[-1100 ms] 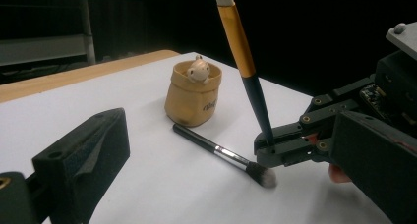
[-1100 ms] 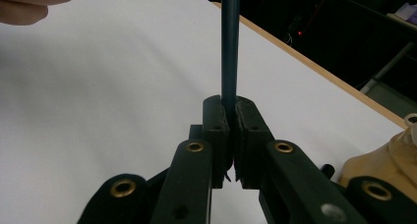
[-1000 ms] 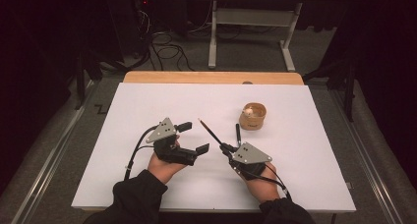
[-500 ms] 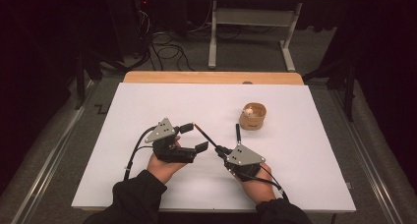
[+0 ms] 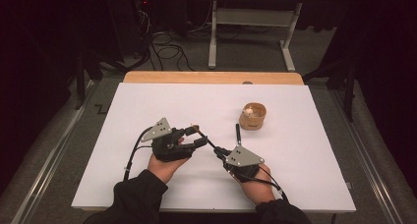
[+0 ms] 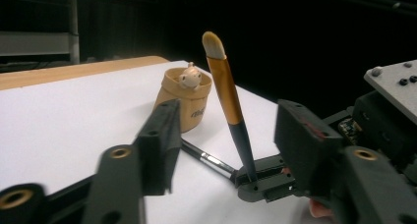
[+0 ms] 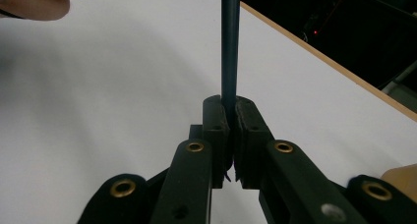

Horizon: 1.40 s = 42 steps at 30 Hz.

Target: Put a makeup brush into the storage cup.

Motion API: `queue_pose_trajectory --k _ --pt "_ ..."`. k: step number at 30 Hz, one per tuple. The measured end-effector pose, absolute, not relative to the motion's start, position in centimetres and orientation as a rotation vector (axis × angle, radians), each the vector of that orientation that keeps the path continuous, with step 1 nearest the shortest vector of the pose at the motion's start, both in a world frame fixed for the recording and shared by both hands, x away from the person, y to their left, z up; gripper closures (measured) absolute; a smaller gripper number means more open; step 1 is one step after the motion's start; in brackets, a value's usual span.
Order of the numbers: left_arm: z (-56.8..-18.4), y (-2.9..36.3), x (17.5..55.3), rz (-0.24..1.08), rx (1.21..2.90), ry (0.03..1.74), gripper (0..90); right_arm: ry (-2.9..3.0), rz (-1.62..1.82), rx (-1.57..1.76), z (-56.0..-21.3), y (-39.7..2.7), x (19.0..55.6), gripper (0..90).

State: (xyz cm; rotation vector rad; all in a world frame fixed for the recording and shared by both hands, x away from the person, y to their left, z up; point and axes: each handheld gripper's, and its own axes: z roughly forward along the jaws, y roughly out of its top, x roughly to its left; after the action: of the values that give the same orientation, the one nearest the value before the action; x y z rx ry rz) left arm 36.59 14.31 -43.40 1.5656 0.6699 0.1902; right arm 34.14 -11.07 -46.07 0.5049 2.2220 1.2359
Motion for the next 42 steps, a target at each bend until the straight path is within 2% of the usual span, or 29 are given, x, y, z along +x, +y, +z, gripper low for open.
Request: queue_pose_trajectory --k 12,25,32,42 --pt "-43.86 14.35 36.78 0.096 1.523 0.650 64.7 2.223 1.234 0.505 -46.09 -11.09 34.10 87.0" --pt "-44.04 14.68 36.78 0.094 1.502 0.651 79.2 2.225 1.226 0.499 -46.17 -11.04 34.14 87.0" --pt "-44.14 14.64 36.74 0.064 1.486 0.633 82.6 2.225 1.222 0.493 -46.20 -11.02 34.16 87.0" --pt "-44.10 14.70 36.62 0.068 1.480 0.626 82.9 2.220 1.226 0.494 -46.17 -10.98 34.09 86.2"
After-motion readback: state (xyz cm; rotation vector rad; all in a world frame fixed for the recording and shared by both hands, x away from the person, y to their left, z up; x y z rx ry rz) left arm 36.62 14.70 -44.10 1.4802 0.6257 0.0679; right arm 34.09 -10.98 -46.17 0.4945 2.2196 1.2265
